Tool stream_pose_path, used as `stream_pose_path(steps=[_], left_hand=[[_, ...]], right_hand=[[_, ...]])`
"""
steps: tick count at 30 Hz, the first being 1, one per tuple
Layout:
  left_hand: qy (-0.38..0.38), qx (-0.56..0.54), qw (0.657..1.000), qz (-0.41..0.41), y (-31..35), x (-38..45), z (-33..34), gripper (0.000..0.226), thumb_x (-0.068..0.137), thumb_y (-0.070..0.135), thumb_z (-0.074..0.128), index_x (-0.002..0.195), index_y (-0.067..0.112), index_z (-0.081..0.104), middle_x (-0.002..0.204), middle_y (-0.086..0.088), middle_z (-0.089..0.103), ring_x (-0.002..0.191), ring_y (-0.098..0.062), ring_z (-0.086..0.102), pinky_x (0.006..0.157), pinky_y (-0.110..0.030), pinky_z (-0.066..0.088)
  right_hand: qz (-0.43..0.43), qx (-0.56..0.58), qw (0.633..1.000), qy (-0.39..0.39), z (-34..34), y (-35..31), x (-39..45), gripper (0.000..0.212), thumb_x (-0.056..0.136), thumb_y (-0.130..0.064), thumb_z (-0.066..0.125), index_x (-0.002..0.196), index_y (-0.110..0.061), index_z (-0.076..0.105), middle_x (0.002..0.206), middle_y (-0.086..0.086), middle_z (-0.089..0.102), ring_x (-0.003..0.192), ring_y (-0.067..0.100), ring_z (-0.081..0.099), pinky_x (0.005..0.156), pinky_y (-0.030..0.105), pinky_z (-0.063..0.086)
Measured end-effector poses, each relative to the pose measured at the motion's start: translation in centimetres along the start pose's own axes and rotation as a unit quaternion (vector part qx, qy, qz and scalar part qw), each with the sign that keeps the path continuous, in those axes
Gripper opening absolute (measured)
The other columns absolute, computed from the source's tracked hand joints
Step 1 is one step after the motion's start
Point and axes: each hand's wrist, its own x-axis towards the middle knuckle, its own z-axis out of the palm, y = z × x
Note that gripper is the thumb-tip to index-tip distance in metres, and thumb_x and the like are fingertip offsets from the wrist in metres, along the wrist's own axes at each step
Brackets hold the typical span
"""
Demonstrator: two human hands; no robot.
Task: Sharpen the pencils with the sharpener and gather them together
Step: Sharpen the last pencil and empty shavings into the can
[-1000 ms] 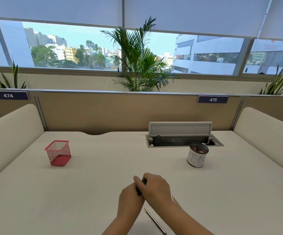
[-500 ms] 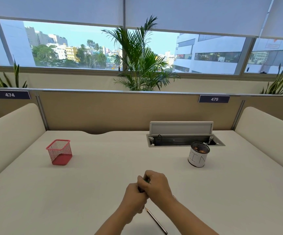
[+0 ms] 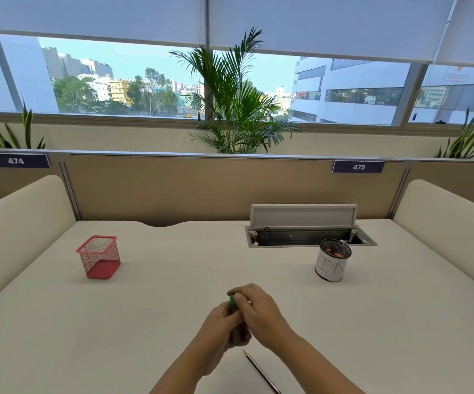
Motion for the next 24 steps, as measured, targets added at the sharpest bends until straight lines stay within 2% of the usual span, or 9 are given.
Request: stream_pose_path(steps=[1,3,5,6,9,11,16,20,24], left_hand=[[0.023,0.015,1.000,0.012,-0.2,0.2,0.4,0.010,0.093,0.009,0.047,0.092,0.001,0.053,0.060,-0.004,0.052,0.051,-0.014,0.047,0.054,-0.024,0.045],[0.069,0.054,0.996,0.026,-0.4,0.4,1.0,0.011,0.092,0.008,0.044,0.097,0.004,0.054,0.064,-0.003,0.053,0.053,-0.014,0.046,0.055,-0.024,0.044],[0.102,0.084,0.990,0.038,-0.7,0.4,1.4,0.014,0.093,0.010,0.042,0.099,0.007,0.055,0.067,-0.003,0.054,0.054,-0.013,0.046,0.052,-0.021,0.042],[0.111,0.090,0.989,0.045,-0.7,0.3,1.6,0.014,0.093,0.010,0.041,0.097,0.008,0.054,0.066,-0.001,0.053,0.053,-0.011,0.046,0.049,-0.018,0.040],[0.127,0.106,0.984,0.068,-0.8,0.3,2.1,0.014,0.094,0.009,0.039,0.099,0.013,0.052,0.069,0.005,0.051,0.058,-0.006,0.046,0.048,-0.011,0.038],[0.132,0.118,0.981,0.074,-1.1,0.4,2.2,0.016,0.095,0.010,0.039,0.104,0.011,0.052,0.072,0.006,0.051,0.061,-0.005,0.047,0.053,-0.013,0.039],[0.124,0.124,0.982,0.069,-1.4,0.6,1.7,0.014,0.093,0.009,0.041,0.098,0.014,0.053,0.070,0.007,0.051,0.060,-0.005,0.046,0.054,-0.016,0.037],[0.112,0.119,0.984,0.075,-1.0,0.7,1.6,0.014,0.093,0.008,0.040,0.097,0.014,0.052,0.069,0.006,0.050,0.059,-0.005,0.046,0.052,-0.014,0.036],[0.107,0.113,0.984,0.090,-0.4,0.8,1.6,0.017,0.094,0.009,0.040,0.101,0.014,0.054,0.072,0.006,0.052,0.061,-0.005,0.047,0.053,-0.013,0.036]], right_hand=[[0.029,0.046,0.999,0.007,0.5,-0.1,-0.2,0.025,0.097,-0.017,0.040,0.105,-0.022,0.063,0.102,-0.004,0.060,0.100,0.012,0.058,0.083,0.016,0.047],[0.079,0.136,0.988,-0.002,1.3,-0.4,-0.4,0.023,0.098,-0.017,0.039,0.104,-0.020,0.062,0.097,0.000,0.063,0.090,0.013,0.062,0.066,0.019,0.053],[0.093,0.162,0.982,-0.003,1.9,-0.4,-0.5,0.023,0.098,-0.017,0.039,0.106,-0.016,0.061,0.087,0.001,0.063,0.072,0.012,0.060,0.049,0.019,0.047],[0.091,0.167,0.982,0.000,2.0,-0.4,-0.5,0.023,0.098,-0.017,0.038,0.106,-0.015,0.060,0.084,0.001,0.062,0.067,0.012,0.058,0.047,0.020,0.045],[0.097,0.207,0.973,0.019,2.2,-0.5,-0.5,0.025,0.098,-0.013,0.037,0.101,-0.011,0.061,0.087,0.004,0.061,0.071,0.012,0.057,0.056,0.023,0.047],[0.108,0.224,0.968,0.029,2.4,-0.5,-0.4,0.025,0.098,-0.012,0.036,0.098,-0.010,0.061,0.088,0.004,0.061,0.074,0.011,0.058,0.058,0.021,0.048],[0.129,0.229,0.963,0.054,3.0,-0.2,-0.2,0.027,0.098,-0.012,0.035,0.097,-0.009,0.062,0.088,0.002,0.062,0.079,0.010,0.059,0.058,0.013,0.050],[0.126,0.224,0.964,0.067,3.0,-0.4,0.3,0.028,0.098,-0.012,0.034,0.095,-0.010,0.062,0.089,0.003,0.062,0.083,0.012,0.059,0.067,0.017,0.050],[0.108,0.213,0.968,0.079,2.9,-0.7,0.6,0.026,0.098,-0.012,0.035,0.095,-0.012,0.061,0.090,0.001,0.063,0.085,0.010,0.060,0.067,0.014,0.049]])
